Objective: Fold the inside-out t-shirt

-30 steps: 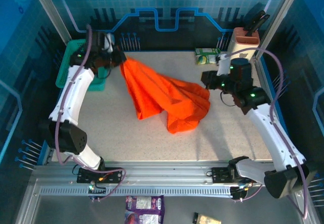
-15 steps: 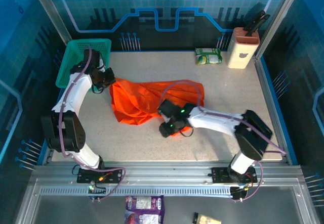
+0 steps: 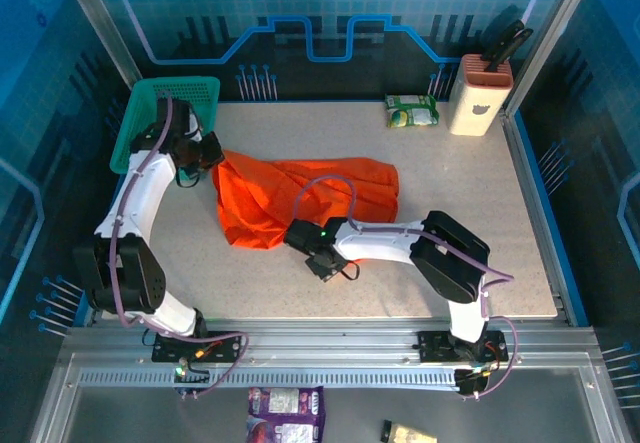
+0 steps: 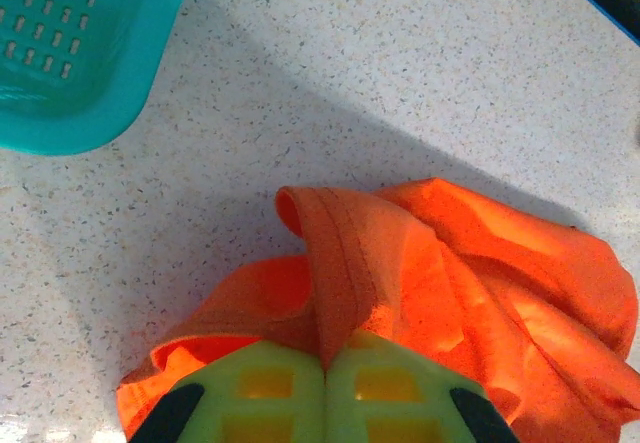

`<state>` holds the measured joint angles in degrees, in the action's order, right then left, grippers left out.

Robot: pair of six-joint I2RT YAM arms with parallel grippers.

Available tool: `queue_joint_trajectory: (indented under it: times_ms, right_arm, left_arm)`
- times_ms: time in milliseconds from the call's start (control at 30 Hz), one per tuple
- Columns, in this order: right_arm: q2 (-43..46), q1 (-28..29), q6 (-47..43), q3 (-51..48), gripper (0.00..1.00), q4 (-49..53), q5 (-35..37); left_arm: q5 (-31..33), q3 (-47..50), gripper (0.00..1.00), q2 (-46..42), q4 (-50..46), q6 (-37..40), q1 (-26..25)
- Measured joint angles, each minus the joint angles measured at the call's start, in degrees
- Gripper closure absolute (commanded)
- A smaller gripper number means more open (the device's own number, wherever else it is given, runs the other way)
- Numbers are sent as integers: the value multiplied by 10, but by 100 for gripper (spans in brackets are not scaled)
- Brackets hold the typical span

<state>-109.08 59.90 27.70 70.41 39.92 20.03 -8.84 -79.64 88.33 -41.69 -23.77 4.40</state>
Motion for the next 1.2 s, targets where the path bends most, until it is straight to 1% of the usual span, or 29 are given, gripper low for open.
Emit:
queue_joint_trajectory:
  times_ms: [33, 100, 200, 300, 400, 467, 533, 633, 700, 767, 833, 933, 967, 1067, 1133, 1200]
  right_arm:
    - [2, -5, 2, -3, 100, -1, 5]
    - [17, -15, 3, -12, 100, -2, 19]
    - [60, -46, -8, -20, 100, 6, 38]
    - [133, -90, -26, -17, 100, 7, 56]
    - [225, -149, -56, 12, 100, 9, 70]
    - [277, -196, -83, 56, 100, 7, 78]
    - [318, -252, -116, 121, 100, 5, 84]
    - [340, -324, -165, 239, 100, 6, 100]
    - [342, -351, -198, 318, 100, 5, 117]
    - [343, -356, -230, 384, 100, 0, 129]
    - [348, -356, -257, 425, 100, -9, 129]
    - [356, -356, -269, 425, 100, -17, 125]
    - [356, -356, -269, 417, 100, -19, 122]
    - [352, -357, -265, 371, 100, -26, 109]
    - [343, -360, -258, 332, 100, -30, 95]
    - [333, -364, -251, 303, 100, -28, 86]
  left_arm:
    - [0, 0, 100, -2, 0, 0, 0]
    - [-3, 0, 100, -6, 0, 0, 0]
    - [-12, 0, 100, -15, 0, -1, 0]
    - [-23, 0, 100, -31, 2, -2, 0]
    - [-37, 0, 100, -54, 9, -3, 0]
    - [-47, -3, 100, -67, 11, -6, 0]
    - [-61, -14, 100, -77, 11, -13, 0]
    - [-88, -28, 100, -87, 22, -20, 0]
    - [-108, -28, 100, -96, 35, -29, -1]
    - [-132, -28, 100, -104, 52, -37, -3]
    - [-157, -28, 100, -113, 75, -48, -7]
    - [-179, -57, 100, -114, 81, -59, -8]
    - [-180, -80, 100, -110, 75, -63, -7]
    - [-180, -211, 100, -88, 64, -67, -3]
    - [-180, -305, 100, -81, 75, -75, -1]
    - [-181, -356, 100, -90, 98, -80, -1]
